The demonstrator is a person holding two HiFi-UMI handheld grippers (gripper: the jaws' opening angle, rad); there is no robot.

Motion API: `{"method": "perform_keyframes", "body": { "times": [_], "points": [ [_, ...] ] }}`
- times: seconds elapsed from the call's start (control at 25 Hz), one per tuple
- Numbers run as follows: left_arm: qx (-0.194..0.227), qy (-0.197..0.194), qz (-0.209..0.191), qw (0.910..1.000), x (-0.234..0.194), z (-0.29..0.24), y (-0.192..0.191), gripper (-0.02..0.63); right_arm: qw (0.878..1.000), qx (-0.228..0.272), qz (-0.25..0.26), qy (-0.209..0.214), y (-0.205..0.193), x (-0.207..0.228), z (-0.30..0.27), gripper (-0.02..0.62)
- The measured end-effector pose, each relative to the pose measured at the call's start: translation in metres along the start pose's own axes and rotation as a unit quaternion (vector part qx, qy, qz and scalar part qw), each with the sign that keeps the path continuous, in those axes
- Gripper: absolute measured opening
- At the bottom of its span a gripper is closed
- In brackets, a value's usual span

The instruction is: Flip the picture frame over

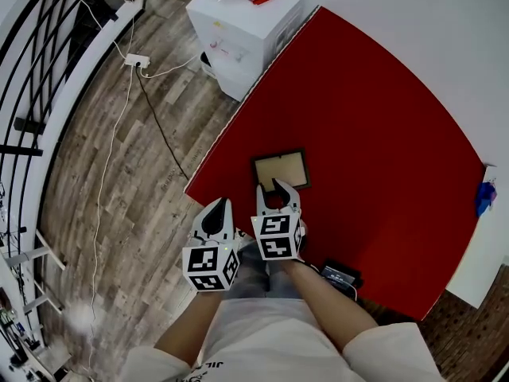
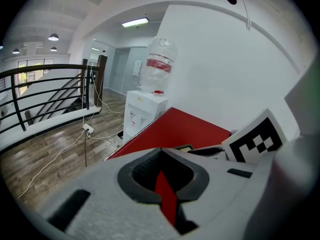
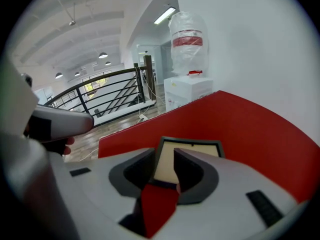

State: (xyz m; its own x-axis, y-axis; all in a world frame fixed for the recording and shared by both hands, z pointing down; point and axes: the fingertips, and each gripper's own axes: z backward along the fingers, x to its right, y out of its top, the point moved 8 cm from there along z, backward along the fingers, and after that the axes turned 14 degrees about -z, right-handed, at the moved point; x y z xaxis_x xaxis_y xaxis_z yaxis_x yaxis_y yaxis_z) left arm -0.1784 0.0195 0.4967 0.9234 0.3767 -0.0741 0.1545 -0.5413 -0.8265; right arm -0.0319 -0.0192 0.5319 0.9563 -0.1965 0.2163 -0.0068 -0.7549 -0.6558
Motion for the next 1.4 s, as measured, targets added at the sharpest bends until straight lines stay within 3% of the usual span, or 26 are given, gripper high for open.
{"method": "perform_keyframes", "body": {
  "times": [0.72,1.12,1.4],
  "points": [
    [-0.019,-0.005,0.021,0.9996,-0.025,0.001,-0.018,0.006,0.996,-0.081,-0.003,-0.036,-0.019,-0.018,-0.047,0.104],
    [-0.021,-0.008,0.023,0.9995,-0.032,-0.004,-0.017,0.006,0.995,-0.086,-0.014,-0.05,-0.017,-0.021,-0.051,0.045],
    [-0.023,-0.006,0.021,0.9995,-0.034,-0.005,-0.018,0.006,0.995,-0.085,-0.018,-0.048,-0.018,-0.02,-0.051,0.043]
  ]
}}
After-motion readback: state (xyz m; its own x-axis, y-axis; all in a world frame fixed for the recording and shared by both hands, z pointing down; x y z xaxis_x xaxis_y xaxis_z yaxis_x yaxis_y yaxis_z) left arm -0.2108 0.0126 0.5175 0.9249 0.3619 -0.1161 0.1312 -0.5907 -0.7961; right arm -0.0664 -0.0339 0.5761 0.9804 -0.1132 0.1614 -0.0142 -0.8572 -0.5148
